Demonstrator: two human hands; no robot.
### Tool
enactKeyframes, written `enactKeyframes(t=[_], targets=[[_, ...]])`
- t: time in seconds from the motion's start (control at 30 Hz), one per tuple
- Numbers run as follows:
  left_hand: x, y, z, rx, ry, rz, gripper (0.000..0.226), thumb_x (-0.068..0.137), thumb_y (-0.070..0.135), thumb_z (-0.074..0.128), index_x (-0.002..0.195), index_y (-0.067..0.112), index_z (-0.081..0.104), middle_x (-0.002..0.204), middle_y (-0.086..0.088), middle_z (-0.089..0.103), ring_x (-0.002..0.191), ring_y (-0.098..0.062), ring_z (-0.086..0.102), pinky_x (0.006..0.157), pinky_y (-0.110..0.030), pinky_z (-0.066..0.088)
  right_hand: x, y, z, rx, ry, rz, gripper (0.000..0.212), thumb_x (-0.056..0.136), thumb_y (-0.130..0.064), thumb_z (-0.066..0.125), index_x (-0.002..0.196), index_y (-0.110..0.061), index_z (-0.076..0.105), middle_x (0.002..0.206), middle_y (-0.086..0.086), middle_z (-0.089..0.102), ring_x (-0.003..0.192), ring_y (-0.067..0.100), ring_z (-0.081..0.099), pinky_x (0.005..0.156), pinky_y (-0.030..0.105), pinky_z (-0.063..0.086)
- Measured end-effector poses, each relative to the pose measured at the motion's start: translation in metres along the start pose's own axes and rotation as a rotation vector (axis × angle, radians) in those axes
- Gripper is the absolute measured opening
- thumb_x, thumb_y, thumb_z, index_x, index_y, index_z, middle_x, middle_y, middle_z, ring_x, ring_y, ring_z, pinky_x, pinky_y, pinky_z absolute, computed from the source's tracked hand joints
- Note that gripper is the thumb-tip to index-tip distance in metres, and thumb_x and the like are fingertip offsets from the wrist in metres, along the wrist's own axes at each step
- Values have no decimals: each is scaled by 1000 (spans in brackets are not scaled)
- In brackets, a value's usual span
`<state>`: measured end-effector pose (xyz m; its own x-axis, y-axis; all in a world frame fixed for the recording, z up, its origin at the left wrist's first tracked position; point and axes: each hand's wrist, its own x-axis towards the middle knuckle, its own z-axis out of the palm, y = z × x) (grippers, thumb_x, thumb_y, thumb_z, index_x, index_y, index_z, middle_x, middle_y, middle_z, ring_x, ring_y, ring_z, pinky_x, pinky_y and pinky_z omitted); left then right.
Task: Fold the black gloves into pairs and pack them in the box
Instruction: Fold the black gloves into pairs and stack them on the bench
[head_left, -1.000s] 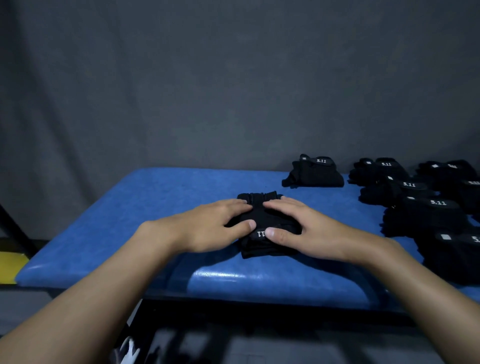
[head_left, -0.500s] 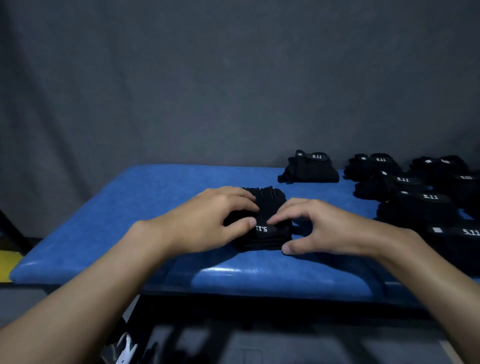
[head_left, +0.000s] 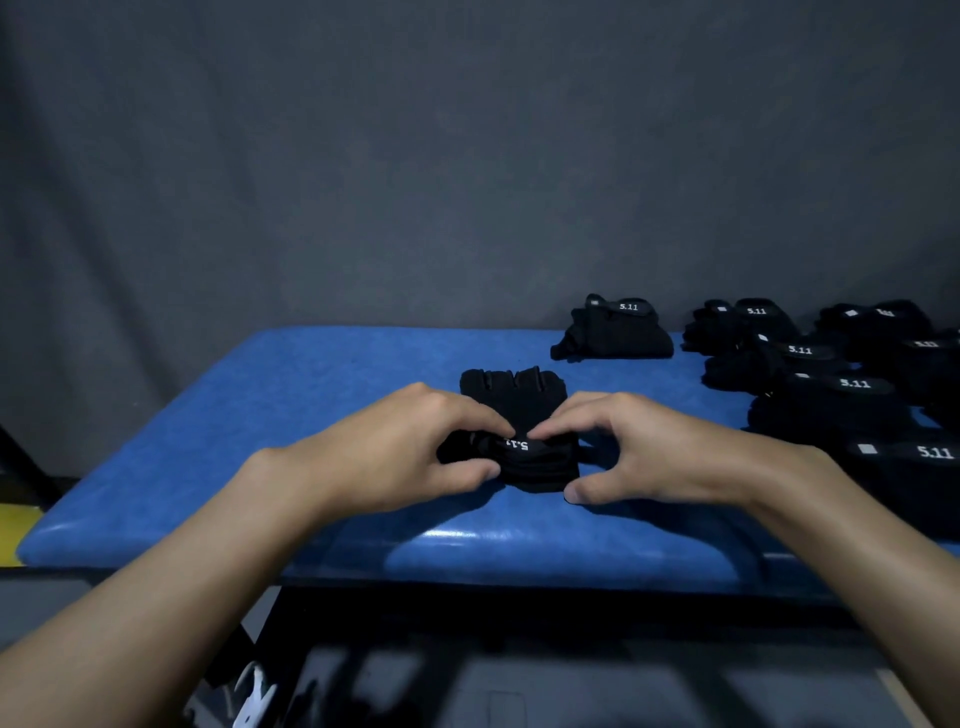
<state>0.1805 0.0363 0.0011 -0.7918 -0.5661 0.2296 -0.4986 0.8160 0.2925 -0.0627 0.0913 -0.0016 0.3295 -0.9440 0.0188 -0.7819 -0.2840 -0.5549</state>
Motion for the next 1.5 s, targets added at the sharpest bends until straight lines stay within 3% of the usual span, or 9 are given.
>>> enactKeyframes(t=[0.2,0.33,0.47,0.7,0.83,0.93,1.0,1.13,1.5], targets=[[1,-4,1,-47,39,-62,34,89,38,68,122,35,66,103,18,71,92,3,62,81,-19,48,-2,-3,2,25,72,-3,56,74,-18,79,117,-47,59,105,-22,64,99,0,60,95,30,49],[2,-6,3,-75,37,-64,31,90,39,66,121,37,64,97,17,70,89,-1,63,80,-26,51,-2,-5,3,-88,69,-28,60,75,-17,77,125,-44,56,102,-20,56,90,-3,55,79,18,45],[2,-6,3,-100,60,-66,29,90,38,67,118,35,66,93,15,70,86,-4,64,79,-31,51,1,-2,4,-127,119,-71,52,78,-19,75,124,-37,60,104,-21,53,95,-5,52,82,10,38],[2,-4,1,-135,63,-52,56,71,40,85,121,33,59,109,21,61,101,4,56,83,-8,40,3,1,3,-21,198,-49,20,86,-16,67,99,-30,71,85,-12,70,79,7,64,78,35,54],[5,-7,4,-271,124,-69,41,81,30,78,115,37,56,102,14,66,95,-6,65,84,-28,52,5,2,1,122,218,-59,23,90,-19,61,107,-33,67,79,-1,69,74,16,63,76,42,53],[5,-9,7,-411,162,-102,36,84,39,69,117,38,55,97,4,70,91,-19,69,86,-48,53,8,5,3,230,271,-26,29,95,-17,59,122,-30,60,64,-5,58,61,6,52,67,27,44],[7,-12,9,-456,174,-132,36,84,43,65,118,36,55,94,-3,70,89,-24,69,84,-50,53,8,5,5,297,299,-9,34,96,-22,59,129,-29,55,71,-6,61,67,10,56,70,28,47],[14,-15,13,-473,231,-213,27,94,35,63,119,29,59,88,-1,70,81,-24,67,74,-39,55,9,2,4,402,292,35,48,88,-30,69,132,-33,50,102,6,64,71,21,58,72,36,52],[29,-15,23,-360,313,-348,30,91,46,61,113,25,64,96,14,67,86,-5,65,76,-24,51,32,15,21,280,501,111,25,88,-31,69,112,-27,64,81,-6,59,71,10,57,67,23,41]])
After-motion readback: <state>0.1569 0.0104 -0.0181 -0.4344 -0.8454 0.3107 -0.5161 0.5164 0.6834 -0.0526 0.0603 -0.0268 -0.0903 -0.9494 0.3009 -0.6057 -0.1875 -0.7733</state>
